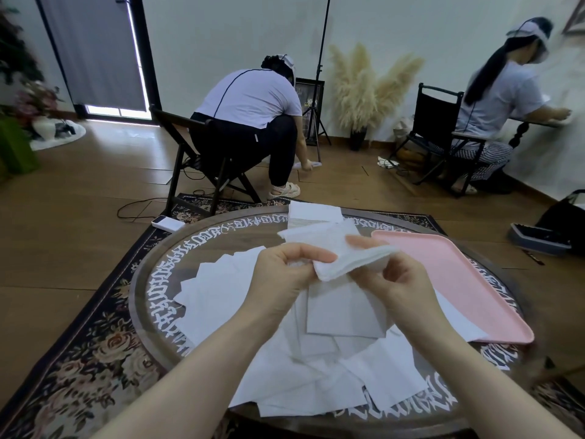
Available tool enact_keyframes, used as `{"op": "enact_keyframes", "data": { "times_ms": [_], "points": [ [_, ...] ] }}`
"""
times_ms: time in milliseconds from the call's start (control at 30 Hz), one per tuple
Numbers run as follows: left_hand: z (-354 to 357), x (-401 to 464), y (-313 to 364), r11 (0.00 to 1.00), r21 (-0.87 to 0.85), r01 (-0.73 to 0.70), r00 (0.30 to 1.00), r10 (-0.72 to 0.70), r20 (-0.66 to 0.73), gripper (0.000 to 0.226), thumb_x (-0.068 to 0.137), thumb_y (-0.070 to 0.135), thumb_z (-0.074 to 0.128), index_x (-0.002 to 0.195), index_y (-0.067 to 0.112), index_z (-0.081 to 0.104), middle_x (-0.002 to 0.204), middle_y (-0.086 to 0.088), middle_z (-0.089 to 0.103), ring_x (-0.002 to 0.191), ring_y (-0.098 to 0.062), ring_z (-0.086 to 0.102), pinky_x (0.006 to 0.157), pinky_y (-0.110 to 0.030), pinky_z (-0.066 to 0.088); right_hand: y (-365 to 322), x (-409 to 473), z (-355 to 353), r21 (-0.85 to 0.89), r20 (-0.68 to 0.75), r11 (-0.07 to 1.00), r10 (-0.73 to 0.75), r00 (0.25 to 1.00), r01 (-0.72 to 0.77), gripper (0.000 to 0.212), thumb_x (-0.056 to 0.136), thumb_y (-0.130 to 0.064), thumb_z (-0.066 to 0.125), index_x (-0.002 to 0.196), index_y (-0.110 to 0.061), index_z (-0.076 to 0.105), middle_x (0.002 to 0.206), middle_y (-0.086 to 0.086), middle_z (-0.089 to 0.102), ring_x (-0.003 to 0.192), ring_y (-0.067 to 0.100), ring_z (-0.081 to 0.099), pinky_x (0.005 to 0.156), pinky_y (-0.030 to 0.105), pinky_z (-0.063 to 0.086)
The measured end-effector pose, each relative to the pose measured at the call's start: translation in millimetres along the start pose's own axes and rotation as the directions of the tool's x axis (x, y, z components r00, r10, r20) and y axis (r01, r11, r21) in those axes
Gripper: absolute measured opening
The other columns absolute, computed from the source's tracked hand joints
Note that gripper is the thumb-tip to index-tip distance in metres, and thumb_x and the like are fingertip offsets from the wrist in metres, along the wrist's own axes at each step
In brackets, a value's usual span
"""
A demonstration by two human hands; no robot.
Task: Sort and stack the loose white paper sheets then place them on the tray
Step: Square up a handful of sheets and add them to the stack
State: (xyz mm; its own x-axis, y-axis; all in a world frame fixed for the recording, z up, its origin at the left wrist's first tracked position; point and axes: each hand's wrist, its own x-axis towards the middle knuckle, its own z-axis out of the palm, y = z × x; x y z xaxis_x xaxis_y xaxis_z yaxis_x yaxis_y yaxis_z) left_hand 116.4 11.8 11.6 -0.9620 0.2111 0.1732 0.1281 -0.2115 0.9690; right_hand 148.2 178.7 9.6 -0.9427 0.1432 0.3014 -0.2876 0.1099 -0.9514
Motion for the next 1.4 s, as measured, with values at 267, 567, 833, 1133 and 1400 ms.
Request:
{"op": "enact_keyframes", "data": {
  "times_ms": [267, 567, 833, 1133, 1400],
  "points": [
    [-3.5, 1.0, 6.6, 0.974, -0.177, 0.139, 0.989, -0.145, -0.02, 0.038, 0.095, 0.009, 0.05, 0.104, 0.037, 0.075, 0.11, 0.004, 0.074, 0.09, -0.014, 0.068, 0.068, -0.025, 0.049, 8.8, 1.5, -3.5, 0.146, -0.072, 0.979, 0.154, 0.985, -0.142, 0.01, 0.085, -0.003, 0.068, 0.094, -0.006, 0.072, 0.091, 0.006, 0.077, 0.081, 0.017, 0.072, 0.07, 0.026, 0.058],
    [-0.3, 3.3, 5.6, 0.963, -0.225, 0.151, 0.984, -0.168, -0.059, 0.033, 0.1, 0.013, 0.046, 0.108, 0.03, 0.073, 0.088, 0.001, 0.063, 0.07, -0.013, 0.05, 0.056, -0.023, 0.038, 9.1, 3.6, 2.7, 0.351, -0.136, 0.916, 0.253, 0.958, -0.193, 0.018, 0.085, -0.01, 0.066, 0.102, -0.01, 0.069, 0.095, 0.001, 0.078, 0.086, 0.013, 0.073, 0.067, 0.022, 0.058],
    [0.4, 5.9, -2.8, 0.989, -0.145, 0.011, 1.0, -0.013, -0.012, 0.047, 0.085, -0.009, 0.056, 0.108, 0.028, 0.072, 0.11, -0.005, 0.074, 0.093, -0.021, 0.07, 0.073, -0.028, 0.056, 5.6, 2.7, 7.4, 0.392, -0.211, 0.906, 0.26, 0.942, -0.162, 0.015, 0.09, -0.007, 0.063, 0.104, -0.011, 0.067, 0.097, -0.001, 0.077, 0.087, 0.012, 0.073, 0.069, 0.021, 0.058],
    [-8.1, 10.1, -5.7, 0.996, 0.005, 0.09, 0.958, -0.085, -0.274, 0.048, 0.086, -0.009, 0.043, 0.092, 0.024, 0.078, 0.083, 0.0, 0.071, 0.072, -0.021, 0.048, 0.065, -0.029, 0.04, 1.2, 8.1, -2.1, 0.245, -0.403, 0.969, 0.12, 0.907, -0.019, 0.007, 0.092, -0.013, 0.065, 0.094, -0.019, 0.068, 0.088, -0.012, 0.076, 0.086, 0.009, 0.071, 0.074, 0.026, 0.056],
    [-5.5, 10.4, -3.0, 0.972, -0.08, 0.222, 0.973, -0.225, -0.042, 0.047, 0.075, 0.049, 0.071, 0.088, 0.004, 0.075, 0.091, 0.0, 0.072, 0.081, -0.017, 0.063, 0.068, -0.028, 0.042, 0.9, 7.4, 7.0, 0.42, -0.206, 0.905, 0.168, 0.964, -0.068, 0.016, 0.092, -0.009, 0.058, 0.106, -0.012, 0.065, 0.098, -0.003, 0.077, 0.091, 0.011, 0.073, 0.07, 0.021, 0.058]
  ]
}}
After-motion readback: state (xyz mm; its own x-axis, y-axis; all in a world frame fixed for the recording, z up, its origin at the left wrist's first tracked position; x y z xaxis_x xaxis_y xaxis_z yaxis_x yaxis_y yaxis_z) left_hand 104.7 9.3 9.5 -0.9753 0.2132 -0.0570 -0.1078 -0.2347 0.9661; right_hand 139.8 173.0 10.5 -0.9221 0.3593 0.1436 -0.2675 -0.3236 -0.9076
